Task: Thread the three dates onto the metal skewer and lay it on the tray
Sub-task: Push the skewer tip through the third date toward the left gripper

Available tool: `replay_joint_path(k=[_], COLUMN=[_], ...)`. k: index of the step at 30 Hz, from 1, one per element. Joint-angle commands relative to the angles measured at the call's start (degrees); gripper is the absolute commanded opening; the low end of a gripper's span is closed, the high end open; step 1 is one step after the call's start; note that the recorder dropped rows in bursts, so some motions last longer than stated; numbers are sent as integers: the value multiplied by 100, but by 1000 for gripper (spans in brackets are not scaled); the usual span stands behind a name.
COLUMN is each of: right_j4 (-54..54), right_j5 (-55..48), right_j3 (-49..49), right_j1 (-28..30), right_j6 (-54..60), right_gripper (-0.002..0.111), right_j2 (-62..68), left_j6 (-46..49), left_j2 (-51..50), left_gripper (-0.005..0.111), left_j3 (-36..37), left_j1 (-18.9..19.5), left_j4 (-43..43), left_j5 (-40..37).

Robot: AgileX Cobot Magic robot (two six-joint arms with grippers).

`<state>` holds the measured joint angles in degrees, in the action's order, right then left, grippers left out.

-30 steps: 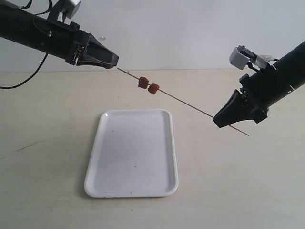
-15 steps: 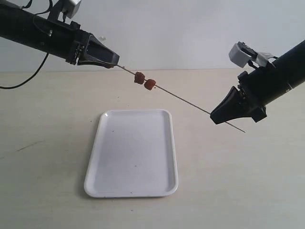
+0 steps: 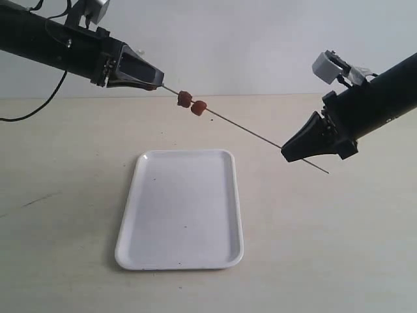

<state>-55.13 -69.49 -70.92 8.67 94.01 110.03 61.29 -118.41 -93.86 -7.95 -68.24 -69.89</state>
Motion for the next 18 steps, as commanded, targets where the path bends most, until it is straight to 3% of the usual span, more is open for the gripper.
replay_joint_path(k=[1,13,18], right_j4=[-284,-523,-618], right_j5=[-47,-47,-47], right_j3=[-37,-37,-37], right_j1=[0,0,0], right_j6=[60,70,70], right_gripper=[0,0,0], right_j2=[5,5,5], left_j6=[-26,24,24], left_j2=[70,70,70], left_gripper=[29,29,29], left_j3=[-14,-14,-14], left_j1=[-18,-467,-476], left_j4=[-331,-297,-297], left_j5=[-7,-7,-7])
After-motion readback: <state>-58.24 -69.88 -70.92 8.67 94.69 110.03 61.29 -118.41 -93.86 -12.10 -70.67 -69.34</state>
